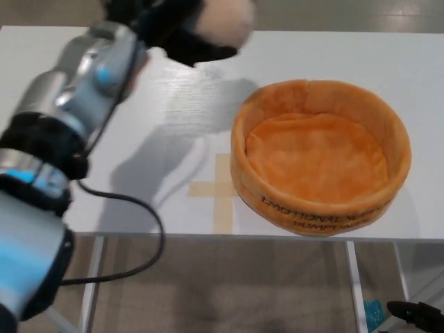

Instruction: Use the left hand to pick up the pink round toy on the left and place it inside the orange plate on the desk.

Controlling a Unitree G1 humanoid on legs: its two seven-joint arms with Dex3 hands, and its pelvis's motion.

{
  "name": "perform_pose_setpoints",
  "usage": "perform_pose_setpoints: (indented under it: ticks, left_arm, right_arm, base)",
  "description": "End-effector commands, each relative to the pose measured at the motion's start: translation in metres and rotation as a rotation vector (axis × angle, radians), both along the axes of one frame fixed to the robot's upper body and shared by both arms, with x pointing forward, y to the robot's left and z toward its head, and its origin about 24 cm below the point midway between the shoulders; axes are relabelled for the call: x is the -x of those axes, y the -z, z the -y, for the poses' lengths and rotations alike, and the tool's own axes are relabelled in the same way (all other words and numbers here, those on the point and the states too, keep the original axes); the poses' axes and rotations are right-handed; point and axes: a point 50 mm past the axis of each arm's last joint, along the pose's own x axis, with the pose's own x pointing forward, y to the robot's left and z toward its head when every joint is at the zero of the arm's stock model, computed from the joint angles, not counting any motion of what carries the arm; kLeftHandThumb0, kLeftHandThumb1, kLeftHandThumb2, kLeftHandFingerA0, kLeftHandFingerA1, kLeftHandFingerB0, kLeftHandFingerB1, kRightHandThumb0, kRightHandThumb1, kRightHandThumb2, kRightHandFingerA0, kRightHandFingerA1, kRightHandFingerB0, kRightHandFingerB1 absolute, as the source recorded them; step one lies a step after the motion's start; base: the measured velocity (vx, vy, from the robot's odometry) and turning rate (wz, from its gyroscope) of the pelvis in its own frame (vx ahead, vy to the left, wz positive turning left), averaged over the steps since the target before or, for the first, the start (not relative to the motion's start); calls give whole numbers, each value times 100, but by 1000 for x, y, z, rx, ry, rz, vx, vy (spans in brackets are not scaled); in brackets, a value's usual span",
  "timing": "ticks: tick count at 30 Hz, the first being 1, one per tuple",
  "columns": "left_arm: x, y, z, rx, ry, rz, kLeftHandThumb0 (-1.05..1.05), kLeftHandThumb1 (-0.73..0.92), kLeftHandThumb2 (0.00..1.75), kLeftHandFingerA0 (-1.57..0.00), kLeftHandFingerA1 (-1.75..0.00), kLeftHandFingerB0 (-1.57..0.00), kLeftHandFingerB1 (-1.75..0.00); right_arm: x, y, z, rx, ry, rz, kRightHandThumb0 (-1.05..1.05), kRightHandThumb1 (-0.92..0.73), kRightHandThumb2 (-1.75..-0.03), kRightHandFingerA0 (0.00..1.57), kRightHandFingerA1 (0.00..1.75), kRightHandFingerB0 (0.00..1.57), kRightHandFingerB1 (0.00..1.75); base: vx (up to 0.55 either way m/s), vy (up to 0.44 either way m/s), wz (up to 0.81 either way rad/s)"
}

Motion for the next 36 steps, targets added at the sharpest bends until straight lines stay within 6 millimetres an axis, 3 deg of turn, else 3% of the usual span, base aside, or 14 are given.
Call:
perform_pose_setpoints:
  ticks: [1, 3, 6, 7, 9, 10, 12, 13, 14, 15, 16, 18, 19, 36]
  left_arm:
    - [0, 7, 31, -42, 44, -41, -25, 77, 64, -80, -168, -68, -133]
    - [0, 9, 36, -51, 47, -49, -22, 77, 62, -79, -169, -70, -131]
    - [1, 13, 47, -65, 58, -64, -23, 68, 66, -93, -164, -77, -131]
    - [2, 17, 55, -76, 64, -73, -23, 77, 63, -80, -170, -74, -114]
    - [2, 19, 60, -92, 70, -79, -26, 74, 61, -77, -170, -76, -103]
    - [3, 20, 65, -112, 79, -100, -26, 76, 60, -74, -171, -65, -124]
    - [3, 23, 71, -136, 89, -125, -26, 76, 60, -74, -171, -65, -124]
    - [4, 24, 75, -137, 92, -147, -23, 73, 60, -74, -168, -74, -109]
    - [4, 25, 77, -135, 93, -161, -23, 73, 60, -74, -168, -74, -109]
    - [3, 26, 82, -163, 98, -229, -50, 59, 57, -50, -45, -30, -30]
    - [3, 29, 87, -233, 97, -302, -74, 46, 84, 0, -16, -9, -22]
    - [3, 30, 90, -283, 93, -350, -74, 46, 84, 0, -16, -9, -22]
    - [3, 32, 93, -312, 96, -388, -82, 47, 86, 0, 0, -2, -9]
    - [11, 38, 108, -398, 138, -479, -100, 64, 103, 0, 0, 0, -5]
  right_arm:
    - [9, 5, 3, -1, 7, -24, -38, -55, -57, 74, 67, 63, 44]
    - [10, 5, 3, 0, 4, -25, -37, -56, -57, 74, 67, 63, 44]
    - [11, 5, 3, 0, 2, -29, -36, -55, -57, 76, 64, 62, 44]
    - [12, 6, 3, 0, 5, -30, -36, -55, -57, 76, 62, 63, 44]
    - [13, 6, 3, 0, 5, -31, -35, -55, -57, 73, 56, 62, 44]
    - [13, 6, 2, 3, 2, -31, -35, -55, -57, 73, 55, 62, 44]
    - [13, 6, 2, 6, -2, -31, -35, -55, -57, 73, 55, 62, 44]
    - [13, 6, 2, 3, -1, -29, -34, -55, -57, 72, 55, 62, 44]
    - [13, 6, 2, 0, 0, -28, -34, -55, -57, 72, 55, 62, 44]
    - [13, 6, 1, 0, -2, -26, -35, -55, -57, 74, 59, 62, 44]
    - [13, 6, 1, 3, -5, -24, -35, -55, -57, 74, 59, 62, 44]
    - [12, 6, 1, 6, -7, -23, -35, -55, -57, 74, 59, 62, 44]
    - [12, 6, 1, 8, -8, -23, -35, -55, -57, 76, 63, 62, 44]
    - [5, 2, 2, -3, -8, -9, -38, -55, -57, 74, 62, 62, 43]
  base:
    - [0, 0, 0]
    - [0, 0, 0]
    - [0, 0, 0]
    - [0, 0, 0]
    - [0, 0, 0]
    - [0, 0, 0]
    - [0, 0, 0]
    - [0, 0, 0]
    - [0, 0, 0]
    - [0, 0, 0]
    - [0, 0, 0]
    - [0, 0, 0]
    - [0, 0, 0]
    - [0, 0, 0]
